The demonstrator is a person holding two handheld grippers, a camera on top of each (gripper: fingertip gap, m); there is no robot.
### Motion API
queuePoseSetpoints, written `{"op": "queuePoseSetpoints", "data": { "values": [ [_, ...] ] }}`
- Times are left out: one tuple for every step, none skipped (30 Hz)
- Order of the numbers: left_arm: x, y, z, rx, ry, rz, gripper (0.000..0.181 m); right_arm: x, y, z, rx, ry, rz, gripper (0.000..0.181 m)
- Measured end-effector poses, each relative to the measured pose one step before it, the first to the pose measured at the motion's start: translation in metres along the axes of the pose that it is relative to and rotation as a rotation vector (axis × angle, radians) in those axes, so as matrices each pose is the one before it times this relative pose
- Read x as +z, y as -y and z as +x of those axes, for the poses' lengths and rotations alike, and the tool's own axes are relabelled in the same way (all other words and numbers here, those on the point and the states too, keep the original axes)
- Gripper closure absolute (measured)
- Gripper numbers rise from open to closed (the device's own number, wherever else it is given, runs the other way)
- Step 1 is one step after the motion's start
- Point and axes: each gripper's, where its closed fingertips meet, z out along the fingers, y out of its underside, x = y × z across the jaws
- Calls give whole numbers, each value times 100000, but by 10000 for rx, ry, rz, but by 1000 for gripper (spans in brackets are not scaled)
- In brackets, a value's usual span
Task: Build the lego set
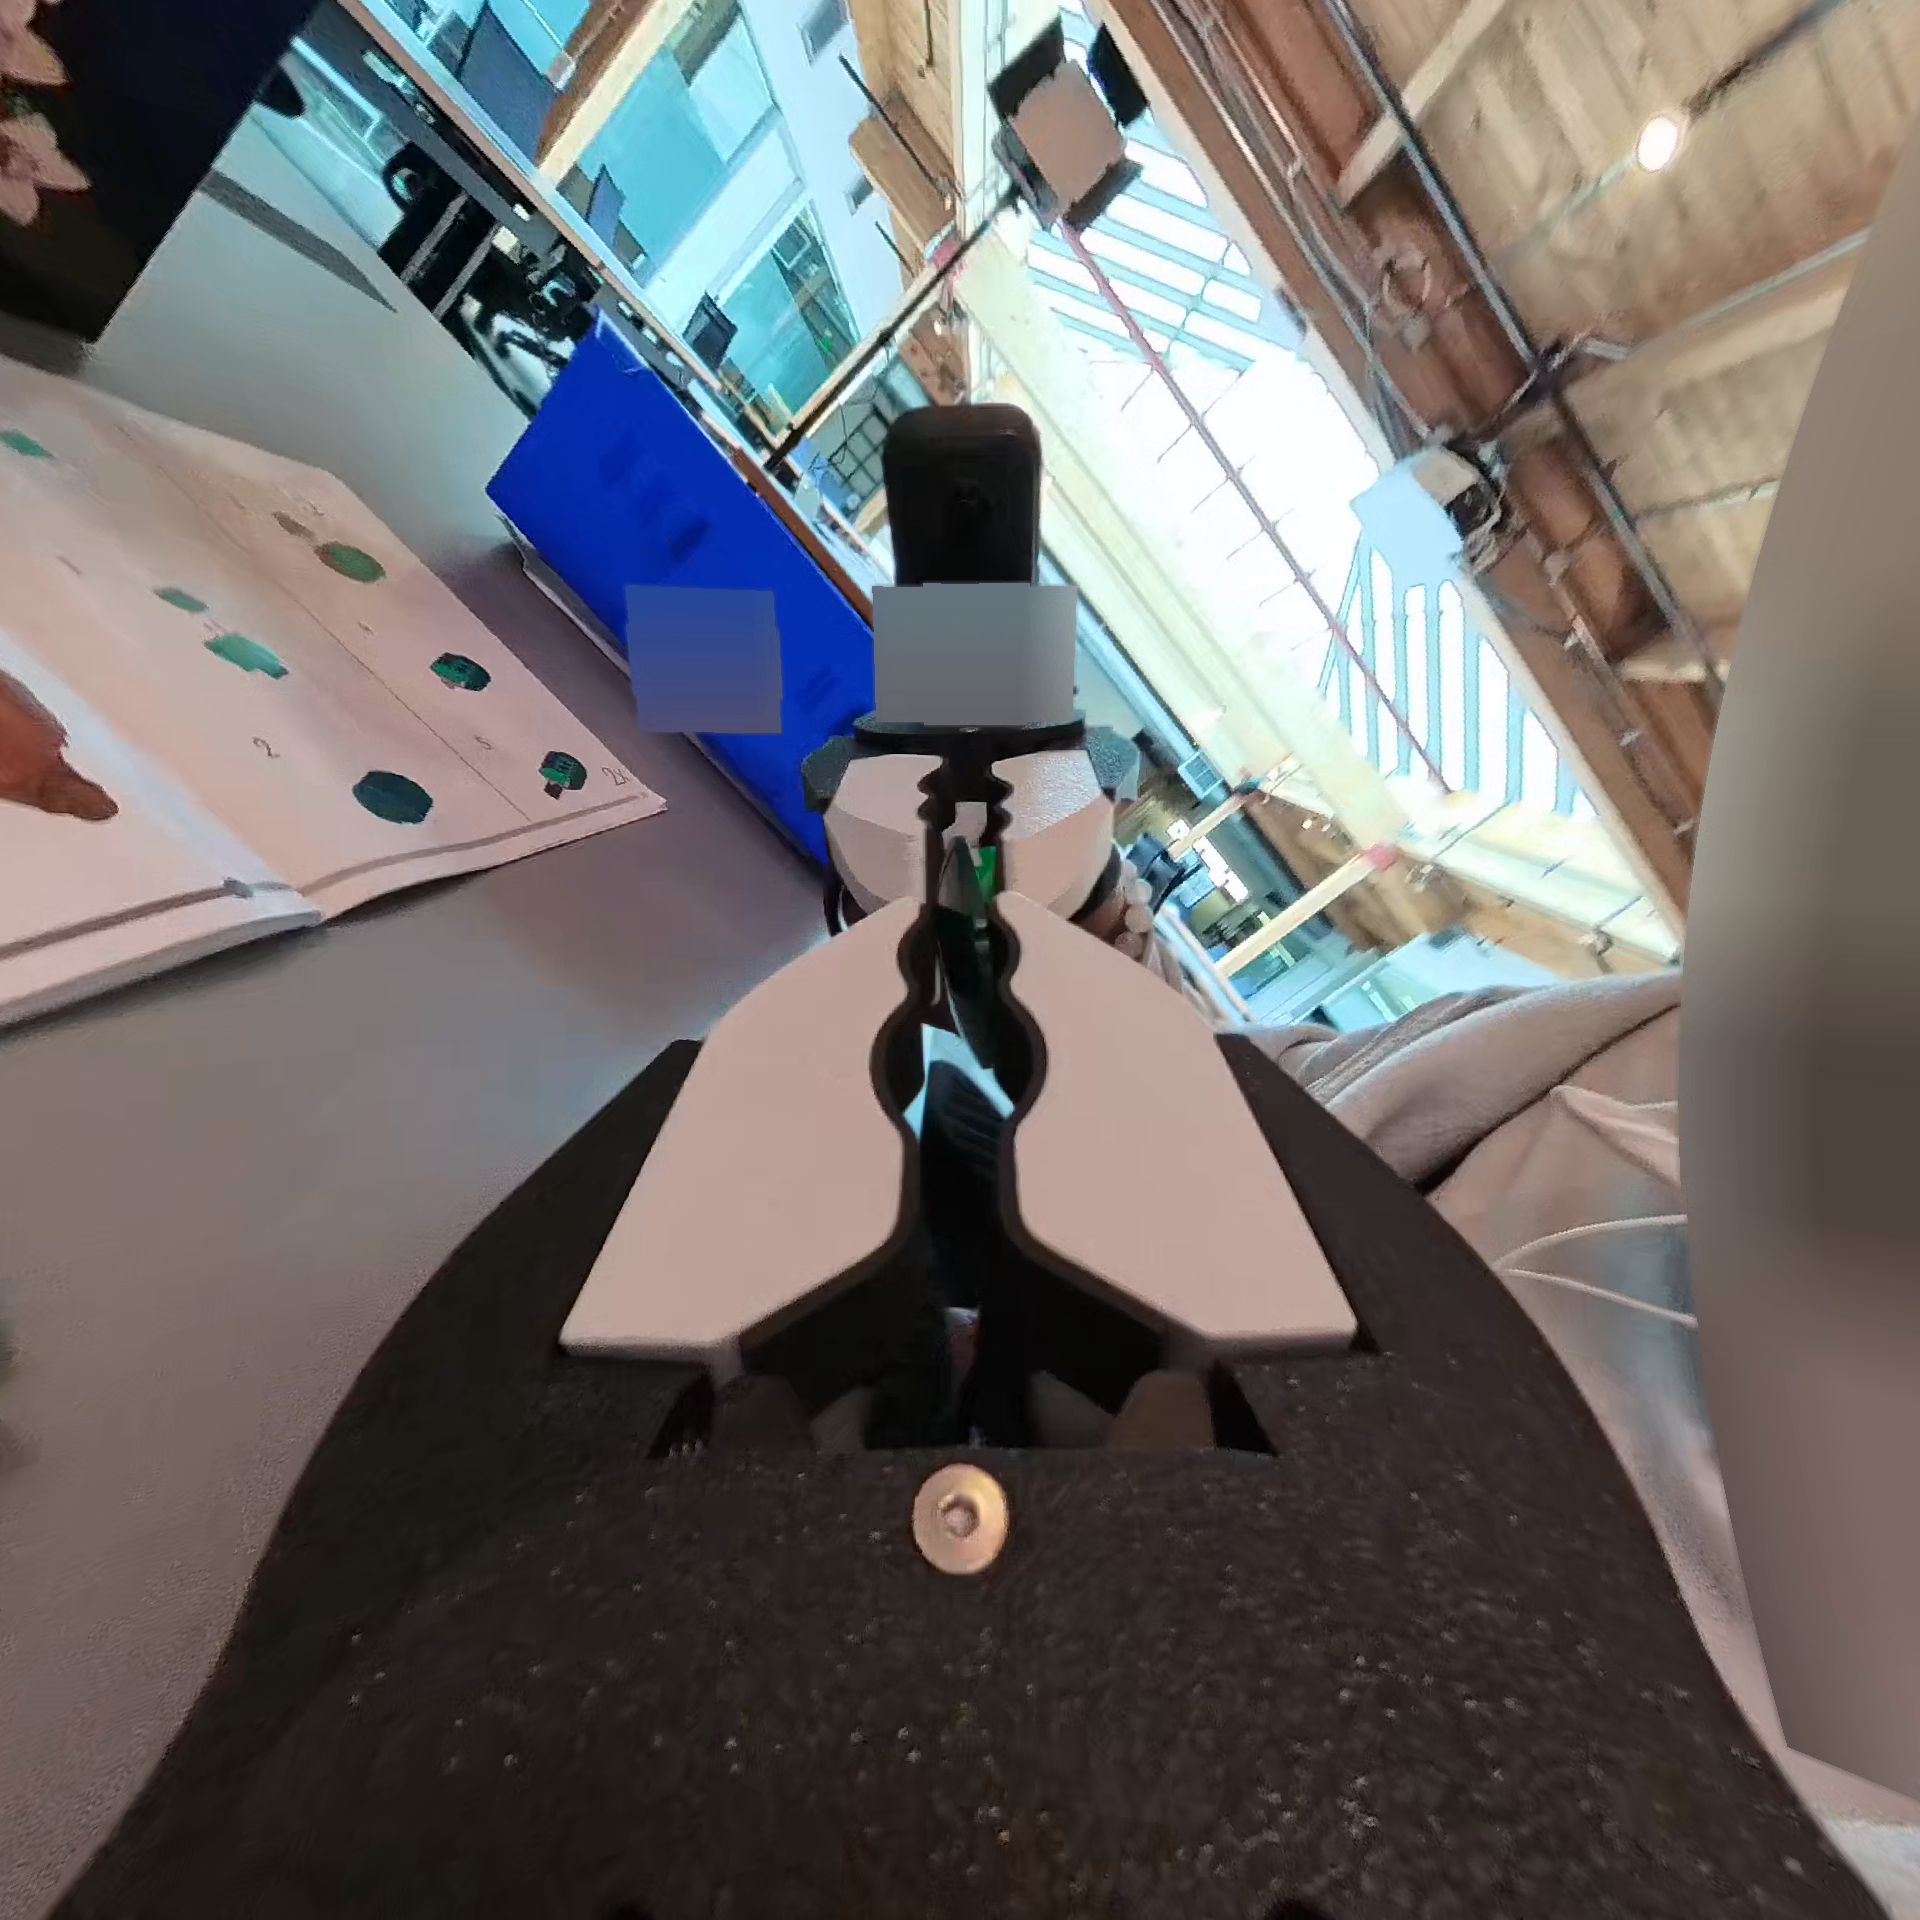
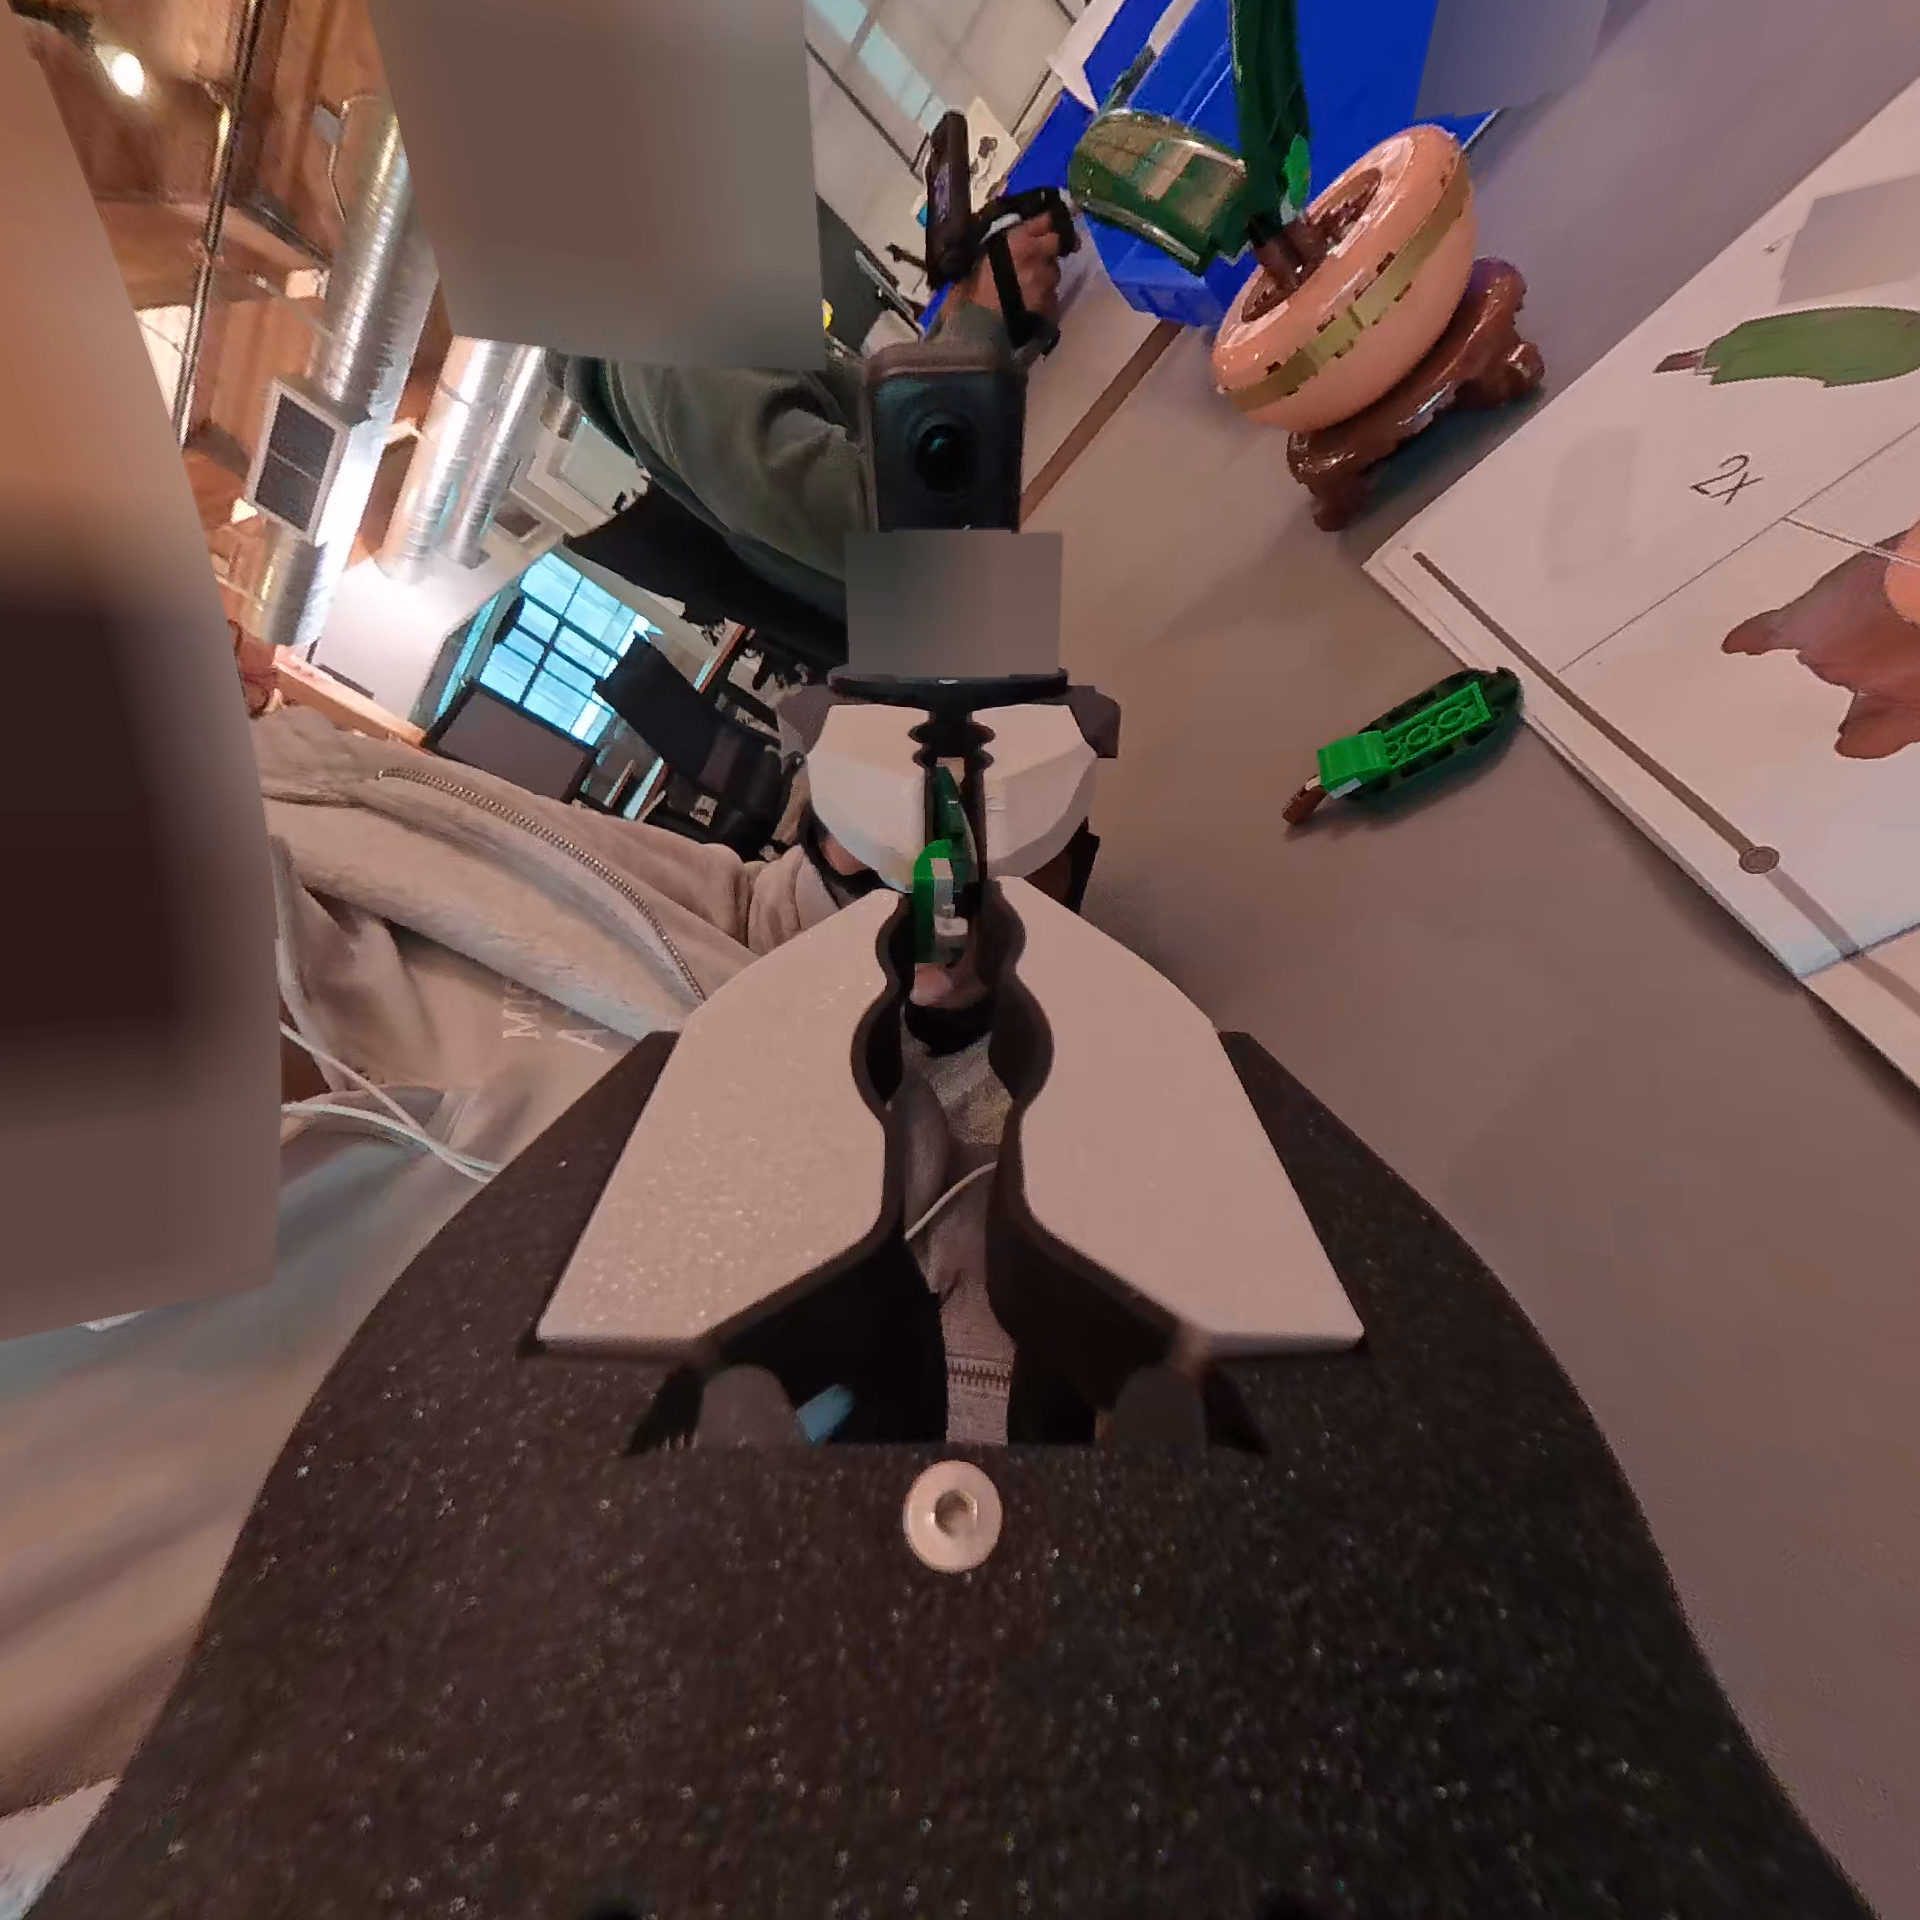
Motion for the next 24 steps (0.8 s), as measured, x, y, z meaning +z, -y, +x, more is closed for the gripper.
{"op": "queuePoseSetpoints", "data": {
  "values": [
    [-28,-40,-8,-268,-114,59,175,-201,165,-26,-119,-43,-21,169],
    [-56,-1,-52,-227,-57,62,175,-364,456,7,-129,-72,197,167],
    [-67,-11,-75,-92,6,54,175,-410,433,21,-138,-54,201,172],
    [-54,-23,-82,16,57,34,175,-256,136,140,-146,-121,42,176],
    [-5,25,-50,-4,51,73,175,-16,-278,245,-91,-181,-199,177],
    [25,73,-40,-58,42,75,175,139,-320,-71,-48,46,-183,178],
    [-9,87,-68,-54,31,64,174,77,44,-23,69,20,65,179],
    [-34,103,-36,-50,-11,51,174,27,55,36,22,1,58,180],
    [-8,32,-33,-43,-7,10,174,15,9,0,19,42,19,180],
    [22,-23,-2,-8,-14,0,174,22,27,36,76,11,51,180],
    [70,-116,40,-30,-44,-40,173,74,-18,36,45,5,18,181],
    [151,-201,155,-67,-123,-90,169,134,-115,-30,3,37,-49,181],
    [197,-217,215,-71,-176,-88,165,162,-118,-92,14,77,-67,181],
    [175,-187,58,-41,-82,-72,162,111,26,-171,26,114,9,181],
    [115,-186,-86,39,24,-72,171,14,132,-12,30,-16,57,181],
    [65,-156,-59,80,26,-68,172,-14,38,97,-85,-99,-21,181],
    [34,-106,14,49,11,-38,172,-8,-27,113,-75,-99,-47,181],
    [2,-68,41,12,-1,-11,172,-6,24,-14,5,1,4,181],
    [-26,-11,-41,-38,26,2,172,-32,119,-194,-12,130,74,180],
    [-65,71,-38,-95,-6,43,172,-162,299,-313,-125,181,175,179],
    [-104,107,-46,-148,-46,46,172,-305,248,-303,-302,134,122,177],
    [-117,97,-19,-104,-65,19,172,-366,-153,136,-407,-194,-179,173],
    [-100,46,-38,-24,-34,-6,172,-327,-488,569,-444,-469,-371,168],
    [-83,-12,-73,27,12,-52,172,-96,-675,504,-288,-424,-395,161]
  ]
}}
